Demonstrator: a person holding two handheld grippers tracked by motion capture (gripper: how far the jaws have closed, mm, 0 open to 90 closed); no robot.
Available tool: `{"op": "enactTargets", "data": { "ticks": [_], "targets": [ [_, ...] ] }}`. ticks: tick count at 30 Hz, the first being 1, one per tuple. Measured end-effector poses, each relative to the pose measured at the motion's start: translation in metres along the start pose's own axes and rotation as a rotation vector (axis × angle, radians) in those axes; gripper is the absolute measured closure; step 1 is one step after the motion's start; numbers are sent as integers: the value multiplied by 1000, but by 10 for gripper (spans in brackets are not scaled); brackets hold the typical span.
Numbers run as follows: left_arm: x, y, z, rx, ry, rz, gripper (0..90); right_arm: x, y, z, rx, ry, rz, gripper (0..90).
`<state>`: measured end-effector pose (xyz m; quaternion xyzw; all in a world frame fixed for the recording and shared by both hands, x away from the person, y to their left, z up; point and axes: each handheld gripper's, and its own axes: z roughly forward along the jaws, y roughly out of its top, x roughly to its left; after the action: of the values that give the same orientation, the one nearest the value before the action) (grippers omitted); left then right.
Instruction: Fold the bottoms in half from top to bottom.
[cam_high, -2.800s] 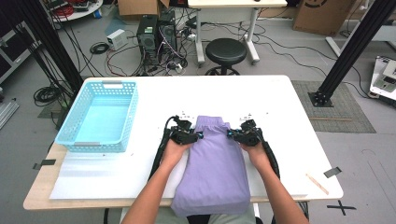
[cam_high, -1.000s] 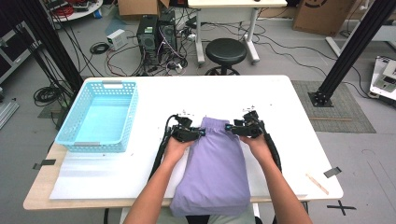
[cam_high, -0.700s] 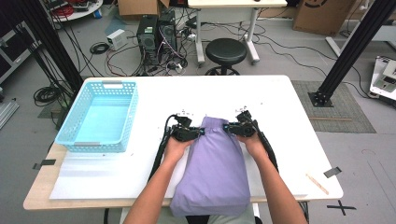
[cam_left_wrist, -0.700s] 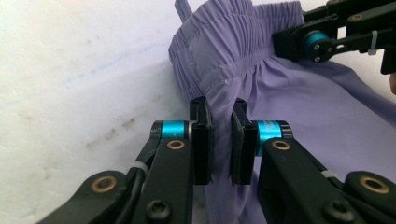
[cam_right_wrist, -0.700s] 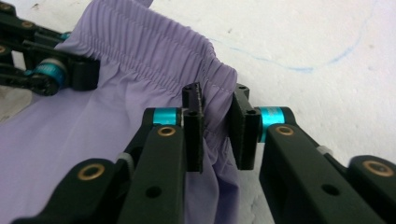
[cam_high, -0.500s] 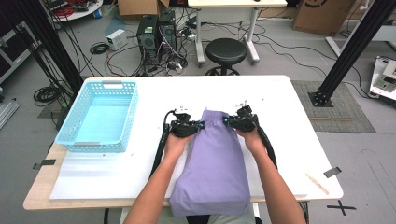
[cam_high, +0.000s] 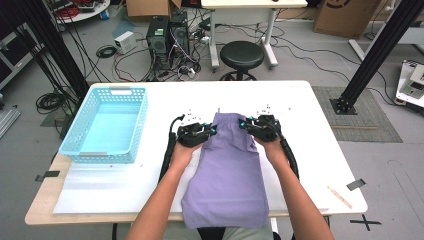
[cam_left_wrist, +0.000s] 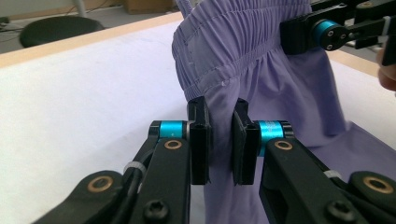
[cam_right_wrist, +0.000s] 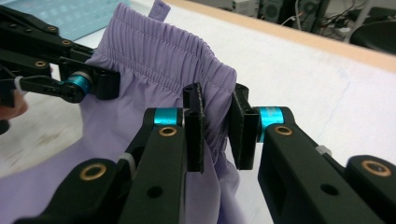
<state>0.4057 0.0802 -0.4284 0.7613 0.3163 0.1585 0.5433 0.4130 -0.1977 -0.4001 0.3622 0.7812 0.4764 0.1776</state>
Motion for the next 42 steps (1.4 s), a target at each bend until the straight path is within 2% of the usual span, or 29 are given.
{"op": "enactTargets", "data": {
  "ticks": [5,8,12,13,16,21,26,29,31,33,36,38,41,42],
  "targets": [
    [-10,-10,-13,-10,-53,15,797,11,-13,-14,-14,43,-25,790],
    [-16,-16,-21,-1,-91,26,795,18,-17,-23,-15,73,-38,789],
    [-24,-20,-29,2,-116,49,794,26,-28,-36,-17,112,-48,787],
    [-29,-23,-33,14,-132,73,794,29,-31,-40,-15,118,-48,786],
    [-37,-29,-38,24,-156,95,791,36,-42,-47,-12,133,-63,786],
    [-47,-37,-49,38,-187,116,783,44,-52,-57,-6,185,-53,775],
    [-55,-45,-58,81,-239,134,772,54,-60,-69,26,245,-77,764],
    [-60,-47,-60,109,-259,148,732,55,-66,-75,69,270,-89,736],
    [-60,-47,-62,114,-263,132,662,53,-68,-77,87,291,-77,664],
    [-57,-45,-67,93,-261,118,587,49,-70,-84,60,305,-62,651],
    [-47,-40,-75,50,-245,74,502,42,-67,-95,-13,299,-26,647],
    [-40,-38,-78,19,-225,41,466,36,-64,-97,-43,256,-2,652],
    [-31,-34,-77,-4,-174,10,466,30,-60,-88,-36,158,20,665],
    [-29,-33,-75,-6,-156,6,466,29,-59,-83,-18,130,22,669]
  ]
}}
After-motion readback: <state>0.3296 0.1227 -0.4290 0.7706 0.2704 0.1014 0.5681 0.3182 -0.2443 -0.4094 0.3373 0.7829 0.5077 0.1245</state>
